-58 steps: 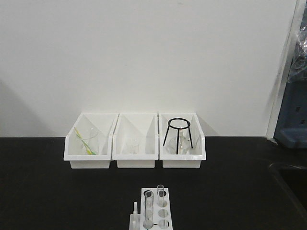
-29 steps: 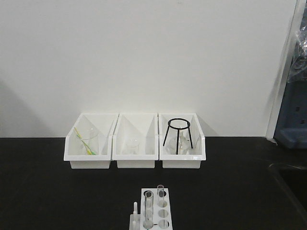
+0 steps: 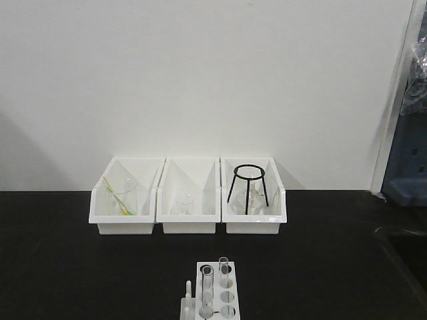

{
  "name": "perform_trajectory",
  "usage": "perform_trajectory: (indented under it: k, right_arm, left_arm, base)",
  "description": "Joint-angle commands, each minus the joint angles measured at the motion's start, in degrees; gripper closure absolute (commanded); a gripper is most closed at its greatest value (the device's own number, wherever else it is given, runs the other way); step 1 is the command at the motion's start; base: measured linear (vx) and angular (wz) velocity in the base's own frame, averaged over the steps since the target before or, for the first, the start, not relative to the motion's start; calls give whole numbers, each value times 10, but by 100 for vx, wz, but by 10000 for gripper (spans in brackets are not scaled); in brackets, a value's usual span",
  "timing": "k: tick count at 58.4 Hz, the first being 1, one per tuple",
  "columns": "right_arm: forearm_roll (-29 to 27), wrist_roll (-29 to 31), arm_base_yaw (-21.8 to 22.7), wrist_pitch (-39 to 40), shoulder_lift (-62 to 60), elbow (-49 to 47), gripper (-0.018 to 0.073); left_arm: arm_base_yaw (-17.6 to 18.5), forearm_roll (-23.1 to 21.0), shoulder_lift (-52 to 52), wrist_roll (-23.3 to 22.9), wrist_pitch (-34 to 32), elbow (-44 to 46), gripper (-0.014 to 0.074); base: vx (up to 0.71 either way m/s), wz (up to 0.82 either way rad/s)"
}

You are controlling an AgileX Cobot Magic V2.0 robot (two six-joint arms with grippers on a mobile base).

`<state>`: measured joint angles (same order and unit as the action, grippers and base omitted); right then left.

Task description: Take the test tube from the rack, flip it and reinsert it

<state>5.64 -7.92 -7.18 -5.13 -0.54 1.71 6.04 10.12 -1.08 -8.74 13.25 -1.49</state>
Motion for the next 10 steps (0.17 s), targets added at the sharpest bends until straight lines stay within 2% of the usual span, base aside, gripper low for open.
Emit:
perform_trajectory:
  k: [1,10]
  right_arm:
    - [7,0,3,42,-9,2,570]
    - [7,0,3,42,-9,2,570]
  left_arm:
    - [0,-2,-5,-5,-45,2,602]
    - [0,-2,-5,-5,-45,2,602]
  base:
    - [0,0]
    - [0,0]
